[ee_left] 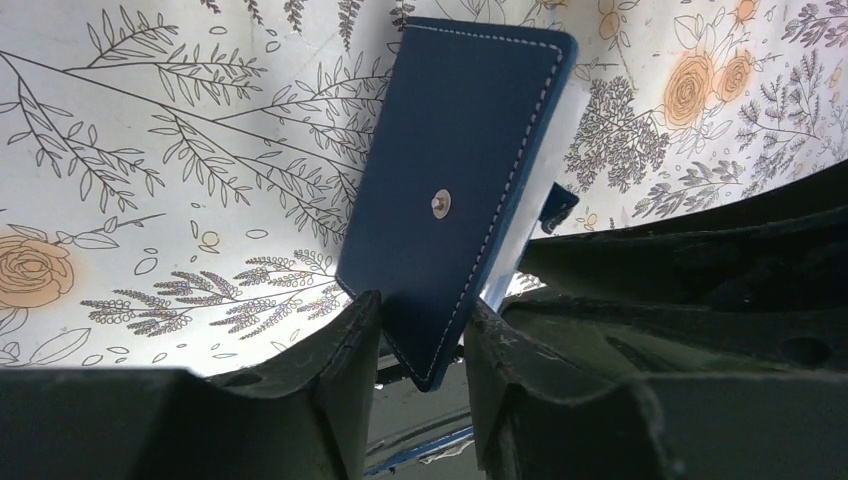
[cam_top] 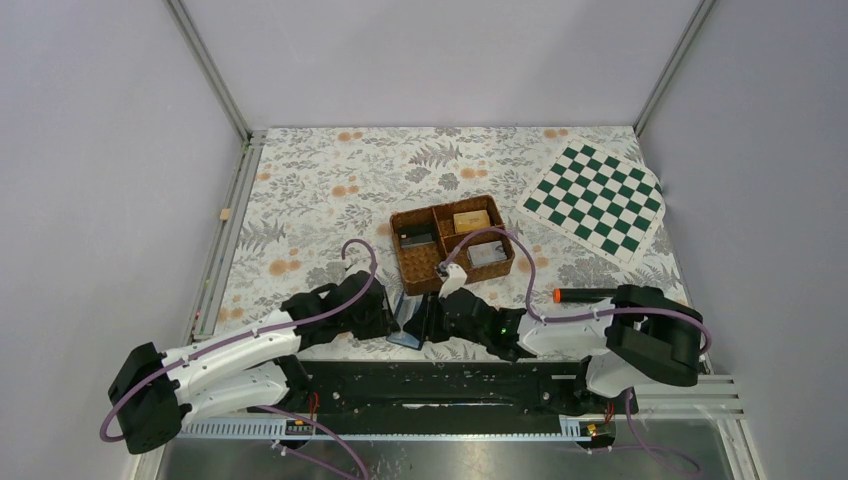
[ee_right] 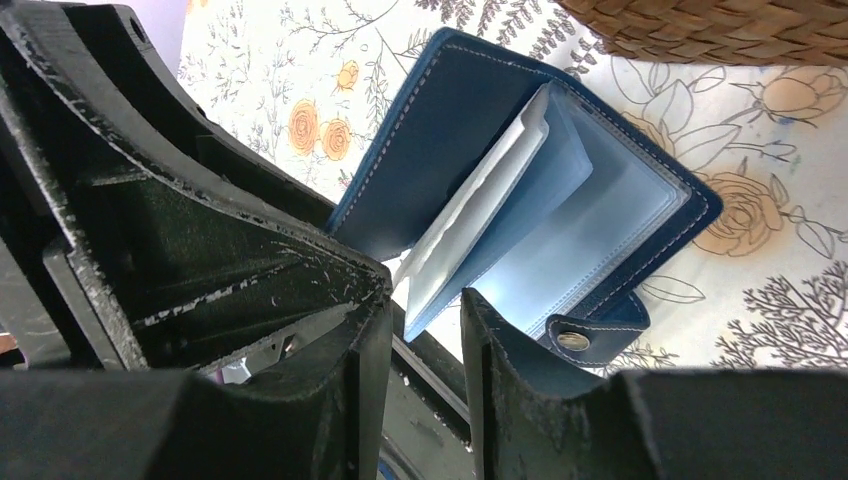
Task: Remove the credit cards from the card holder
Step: Open the card holder at the center of the board.
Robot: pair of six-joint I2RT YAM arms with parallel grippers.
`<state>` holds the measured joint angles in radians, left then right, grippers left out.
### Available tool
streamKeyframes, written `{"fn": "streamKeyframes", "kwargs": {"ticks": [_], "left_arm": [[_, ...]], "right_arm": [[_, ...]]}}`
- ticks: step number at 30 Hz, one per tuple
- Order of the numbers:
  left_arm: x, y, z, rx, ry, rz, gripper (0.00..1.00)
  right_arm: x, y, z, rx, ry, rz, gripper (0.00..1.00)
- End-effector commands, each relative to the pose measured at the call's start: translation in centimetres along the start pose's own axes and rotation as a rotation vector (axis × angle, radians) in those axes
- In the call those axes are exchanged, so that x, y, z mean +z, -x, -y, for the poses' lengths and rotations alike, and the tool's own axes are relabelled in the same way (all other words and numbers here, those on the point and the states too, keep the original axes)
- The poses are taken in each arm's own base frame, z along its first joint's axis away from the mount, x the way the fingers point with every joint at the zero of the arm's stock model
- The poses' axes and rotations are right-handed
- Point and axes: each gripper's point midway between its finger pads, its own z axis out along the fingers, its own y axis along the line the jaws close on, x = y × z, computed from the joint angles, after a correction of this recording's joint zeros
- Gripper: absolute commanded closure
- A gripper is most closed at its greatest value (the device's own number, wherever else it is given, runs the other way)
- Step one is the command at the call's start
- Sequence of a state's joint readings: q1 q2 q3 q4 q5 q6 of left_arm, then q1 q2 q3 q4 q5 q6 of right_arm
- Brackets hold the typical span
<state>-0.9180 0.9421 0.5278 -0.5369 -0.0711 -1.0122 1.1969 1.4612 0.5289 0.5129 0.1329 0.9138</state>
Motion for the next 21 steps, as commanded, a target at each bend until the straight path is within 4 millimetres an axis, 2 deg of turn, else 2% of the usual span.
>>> {"fn": "streamKeyframes", "kwargs": {"ticks": [1,8,13,21], "left_arm": [[-0.6,0.4,0.8,-0.017,-0.041,0.021,0.62],[-0.6,0.5,0.3,-0.025,-0.056,0.027,0.56],[-1.1,0.8,0.7,0.053,-0.09,0.038,0.4],[-1.3,0.9,1.6,0.069,-0.163,0.057,0.34]], "right_arm": [[0.9,1.6,-2.8,0.016,0.078,0.036,0.61],[1.3,2.0,-3.2,0.009,0.08,0.05,0.61],[1.6,2.1,-3.4,0.019,0.087,0.055,0.61],[1.7,2.7,-4.0,0.028,0.097,0.075,0.61]]}}
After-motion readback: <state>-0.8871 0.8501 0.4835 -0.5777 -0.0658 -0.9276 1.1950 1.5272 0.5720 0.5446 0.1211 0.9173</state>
